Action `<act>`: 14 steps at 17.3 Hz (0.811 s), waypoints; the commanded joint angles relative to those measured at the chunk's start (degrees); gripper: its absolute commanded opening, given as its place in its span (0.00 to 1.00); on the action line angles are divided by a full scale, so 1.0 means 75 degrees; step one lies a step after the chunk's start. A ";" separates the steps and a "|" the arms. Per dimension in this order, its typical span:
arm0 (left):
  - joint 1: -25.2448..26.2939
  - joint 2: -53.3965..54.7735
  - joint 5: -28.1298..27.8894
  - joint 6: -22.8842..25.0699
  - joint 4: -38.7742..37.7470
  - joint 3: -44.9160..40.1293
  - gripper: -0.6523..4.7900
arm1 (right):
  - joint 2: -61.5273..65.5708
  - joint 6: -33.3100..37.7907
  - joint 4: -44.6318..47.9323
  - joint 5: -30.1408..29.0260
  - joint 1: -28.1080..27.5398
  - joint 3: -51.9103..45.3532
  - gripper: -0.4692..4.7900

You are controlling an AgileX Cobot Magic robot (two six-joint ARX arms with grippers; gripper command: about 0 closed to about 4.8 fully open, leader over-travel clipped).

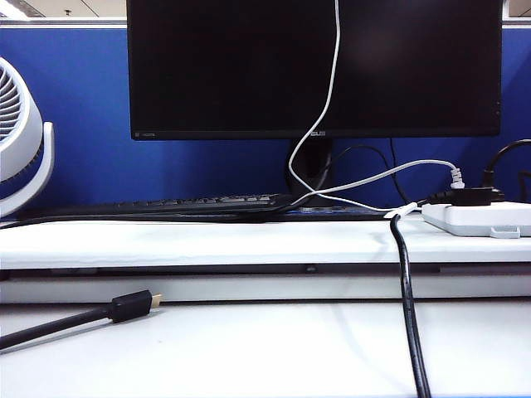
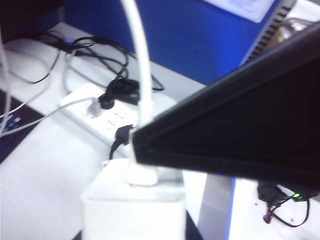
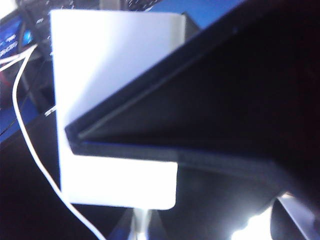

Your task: Pick up the Type-C charging cable and the charging base, insert one end of the Type-C charger into the corresponding slot on the base, and finally place the plugged-in charger back on the table.

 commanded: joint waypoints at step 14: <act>-0.0291 -0.0038 -0.0755 0.0321 0.0495 0.0073 0.11 | 0.0047 0.0085 -0.0277 -0.0020 0.0271 -0.0035 0.08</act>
